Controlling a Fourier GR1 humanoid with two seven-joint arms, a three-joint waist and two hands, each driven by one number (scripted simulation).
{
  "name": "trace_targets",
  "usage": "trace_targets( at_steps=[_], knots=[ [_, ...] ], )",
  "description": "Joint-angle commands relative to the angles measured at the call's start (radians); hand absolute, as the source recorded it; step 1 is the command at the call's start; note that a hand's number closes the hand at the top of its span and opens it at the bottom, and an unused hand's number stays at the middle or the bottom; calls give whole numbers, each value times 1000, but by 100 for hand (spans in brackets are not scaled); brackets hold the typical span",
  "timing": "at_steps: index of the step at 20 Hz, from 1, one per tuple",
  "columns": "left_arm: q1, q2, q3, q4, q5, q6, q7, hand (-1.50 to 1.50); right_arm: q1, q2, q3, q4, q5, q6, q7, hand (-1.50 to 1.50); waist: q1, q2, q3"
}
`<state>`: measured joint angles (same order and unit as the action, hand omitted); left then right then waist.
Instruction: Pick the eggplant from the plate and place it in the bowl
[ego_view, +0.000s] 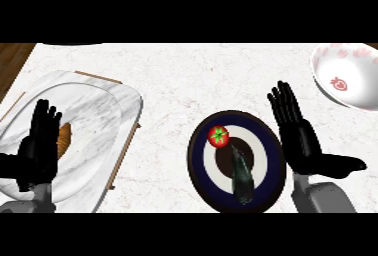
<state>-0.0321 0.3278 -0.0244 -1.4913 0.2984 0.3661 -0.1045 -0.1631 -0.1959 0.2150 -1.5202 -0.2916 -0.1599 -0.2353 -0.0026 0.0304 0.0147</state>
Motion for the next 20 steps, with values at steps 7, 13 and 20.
trace_targets(
  at_steps=[7, 13, 20],
  knots=[
    [-69, 23, -245, -56, -81, -202, 26, 0, 147, -242, 22, 173, 305, -213, 234, 150, -61, 2, -47],
    [-190, -5, -297, -35, -68, -316, 136, 0, 136, 46, 72, 138, 313, -468, 386, -150, -4, -30, -15],
    [-165, -19, -320, -37, -94, -313, 110, 0, -42, -211, 184, 150, 445, -204, 752, -150, 12, -29, -18]
  ],
)
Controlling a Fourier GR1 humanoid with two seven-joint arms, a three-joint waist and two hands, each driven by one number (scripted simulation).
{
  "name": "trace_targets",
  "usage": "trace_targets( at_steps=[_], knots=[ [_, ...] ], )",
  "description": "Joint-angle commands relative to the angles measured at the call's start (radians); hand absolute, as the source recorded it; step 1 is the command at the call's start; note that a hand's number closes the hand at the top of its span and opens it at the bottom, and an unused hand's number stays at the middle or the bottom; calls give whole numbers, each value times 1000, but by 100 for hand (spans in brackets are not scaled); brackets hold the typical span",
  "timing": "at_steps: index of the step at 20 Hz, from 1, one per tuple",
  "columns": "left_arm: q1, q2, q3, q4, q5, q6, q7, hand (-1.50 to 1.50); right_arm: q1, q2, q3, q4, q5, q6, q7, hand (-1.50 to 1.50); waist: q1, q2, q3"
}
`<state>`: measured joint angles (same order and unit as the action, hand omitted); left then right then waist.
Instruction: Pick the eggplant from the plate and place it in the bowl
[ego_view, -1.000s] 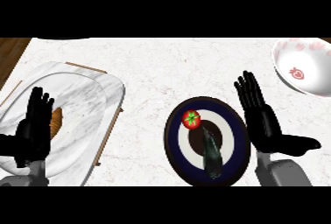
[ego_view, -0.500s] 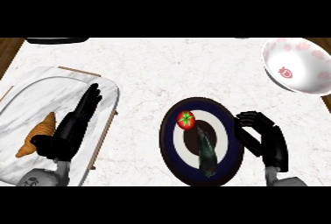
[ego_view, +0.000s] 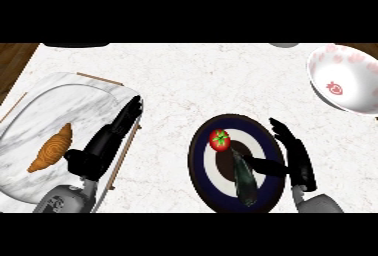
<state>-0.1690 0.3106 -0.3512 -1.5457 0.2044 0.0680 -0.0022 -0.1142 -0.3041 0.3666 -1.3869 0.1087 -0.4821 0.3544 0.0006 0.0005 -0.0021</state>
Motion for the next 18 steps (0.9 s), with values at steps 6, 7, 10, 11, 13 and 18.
trace_targets(
  at_steps=[6, 7, 10, 11, 13, 18],
  knots=[
    [-10, -20, -21, 13, -9, -17, 4, 0, -204, -244, 102, -23, -86, 537, 457, -150, 24, 0, -3],
    [-36, -29, -18, 19, -9, -8, 29, 0, -229, -204, 126, -12, -130, 595, 485, -150, 30, 5, -2],
    [-40, 1, 15, -3, 17, -36, 37, 0, -298, -194, 103, -12, -264, 734, 650, -150, 30, 2, 0],
    [-38, -3, 19, 27, 11, -39, 17, 0, -308, -224, 66, -1, -322, 791, 664, -150, 16, 3, 0],
    [1, 8, 13, 6, 12, -58, -8, 0, -429, -161, 50, 3, -392, 816, 825, -150, 32, 2, 0],
    [-17, -26, 7, -11, -16, -26, 45, 0, -473, -138, 67, 64, -476, 838, 902, -150, 14, 0, 1]
  ],
)
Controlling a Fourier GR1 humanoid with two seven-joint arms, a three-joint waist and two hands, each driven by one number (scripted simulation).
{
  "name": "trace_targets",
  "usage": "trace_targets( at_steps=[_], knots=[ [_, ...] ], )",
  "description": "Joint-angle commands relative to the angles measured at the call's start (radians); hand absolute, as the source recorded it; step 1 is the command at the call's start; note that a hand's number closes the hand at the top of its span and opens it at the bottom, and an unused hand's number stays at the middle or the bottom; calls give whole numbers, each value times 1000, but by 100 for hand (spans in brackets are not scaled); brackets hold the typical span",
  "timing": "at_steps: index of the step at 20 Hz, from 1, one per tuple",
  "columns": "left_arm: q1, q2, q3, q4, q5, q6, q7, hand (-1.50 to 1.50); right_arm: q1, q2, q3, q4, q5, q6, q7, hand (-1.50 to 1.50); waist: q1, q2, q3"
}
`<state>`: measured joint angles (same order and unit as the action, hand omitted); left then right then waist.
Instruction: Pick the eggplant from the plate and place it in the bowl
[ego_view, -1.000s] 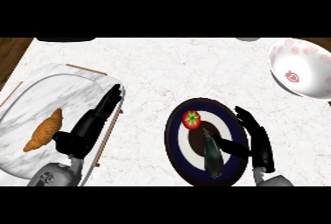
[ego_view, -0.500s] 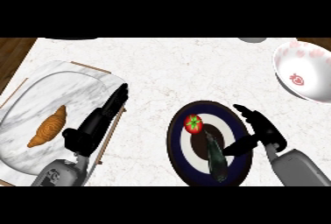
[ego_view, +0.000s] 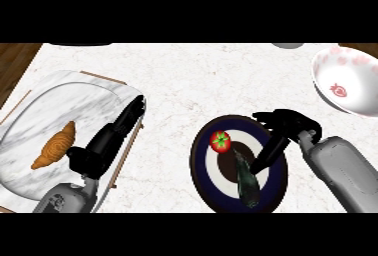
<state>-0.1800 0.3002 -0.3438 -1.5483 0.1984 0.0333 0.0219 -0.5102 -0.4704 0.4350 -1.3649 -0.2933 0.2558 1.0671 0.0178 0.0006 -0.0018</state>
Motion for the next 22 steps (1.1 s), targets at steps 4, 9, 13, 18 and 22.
trace_targets(
  at_steps=[4, 9, 13, 18, 22],
  knots=[
    [29, -6, 14, -35, -3, -15, 1, 0, -103, 32, 26, 52, -98, 86, 238, -150, -5, -2, 1],
    [30, -26, 22, 22, -31, -26, -19, 0, -85, 85, 91, 23, -33, 6, 232, -150, -16, -2, 1],
    [26, -61, 5, -33, -65, 8, 33, 0, -76, 94, 119, 97, 66, -2, 116, -150, -11, -1, 2],
    [15, -34, 74, 25, -26, -67, -5, 0, -56, 93, 146, -26, 134, -61, 179, -150, -20, -2, 1],
    [16, -62, 54, 11, -68, -42, 14, 0, -14, 133, 196, -1, 238, -108, 145, -150, -17, -1, 1]
  ],
)
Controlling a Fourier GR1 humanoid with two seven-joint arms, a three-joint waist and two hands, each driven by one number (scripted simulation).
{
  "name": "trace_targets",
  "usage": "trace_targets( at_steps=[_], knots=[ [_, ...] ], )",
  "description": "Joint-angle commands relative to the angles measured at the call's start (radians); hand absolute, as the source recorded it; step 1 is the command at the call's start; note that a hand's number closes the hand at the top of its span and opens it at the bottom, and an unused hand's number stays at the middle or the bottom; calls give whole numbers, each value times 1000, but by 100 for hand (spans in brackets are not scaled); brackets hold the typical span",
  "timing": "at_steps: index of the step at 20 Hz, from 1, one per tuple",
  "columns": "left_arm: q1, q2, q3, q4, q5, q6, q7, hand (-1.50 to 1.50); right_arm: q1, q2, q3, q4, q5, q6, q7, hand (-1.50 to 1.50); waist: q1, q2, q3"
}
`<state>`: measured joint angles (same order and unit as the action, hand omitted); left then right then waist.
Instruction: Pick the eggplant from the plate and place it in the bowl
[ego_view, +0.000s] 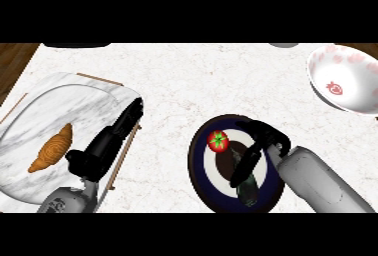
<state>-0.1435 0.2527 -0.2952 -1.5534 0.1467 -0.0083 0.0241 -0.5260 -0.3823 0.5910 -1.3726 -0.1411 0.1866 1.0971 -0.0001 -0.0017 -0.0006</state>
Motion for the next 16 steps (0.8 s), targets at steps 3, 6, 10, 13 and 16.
trace_targets(
  at_steps=[3, 6, 10, 13, 16],
  knots=[
    [-19, -13, 10, -10, -13, -13, 30, 0, 32, -12, 29, -11, 100, -6, 119, -150, -2, 0, 0],
    [35, 9, 29, -60, 0, -35, 37, 0, 96, -29, 38, -53, 141, -16, 99, -150, -1, -2, 0],
    [55, -47, -9, 13, -70, -16, -60, 0, 73, 32, 7, -1, 144, -4, 134, -150, 0, 1, 0],
    [-28, -22, 72, 32, -6, -61, 9, 0, 112, 23, 1, 23, 149, 13, 94, -150, -2, 2, 0],
    [19, -21, 60, -86, -12, -57, 76, 0, 102, 92, 0, 71, 188, 1, 93, -150, 6, 1, 1]
  ],
)
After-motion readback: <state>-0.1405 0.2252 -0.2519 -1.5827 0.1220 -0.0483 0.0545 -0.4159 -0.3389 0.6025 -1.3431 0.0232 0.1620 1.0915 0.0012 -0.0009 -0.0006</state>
